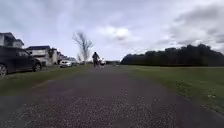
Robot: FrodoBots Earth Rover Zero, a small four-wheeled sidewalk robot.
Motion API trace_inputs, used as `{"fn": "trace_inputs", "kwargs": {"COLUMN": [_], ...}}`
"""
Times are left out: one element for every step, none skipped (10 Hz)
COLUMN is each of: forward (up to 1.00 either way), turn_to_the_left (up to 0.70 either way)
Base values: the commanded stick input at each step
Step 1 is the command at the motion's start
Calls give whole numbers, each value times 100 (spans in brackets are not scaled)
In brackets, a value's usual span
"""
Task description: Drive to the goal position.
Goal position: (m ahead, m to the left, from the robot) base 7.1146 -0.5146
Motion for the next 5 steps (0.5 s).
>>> {"fn": "trace_inputs", "kwargs": {"forward": [8, 8, 7, 8, 7], "turn_to_the_left": [0, 0, 0, 0, 0]}}
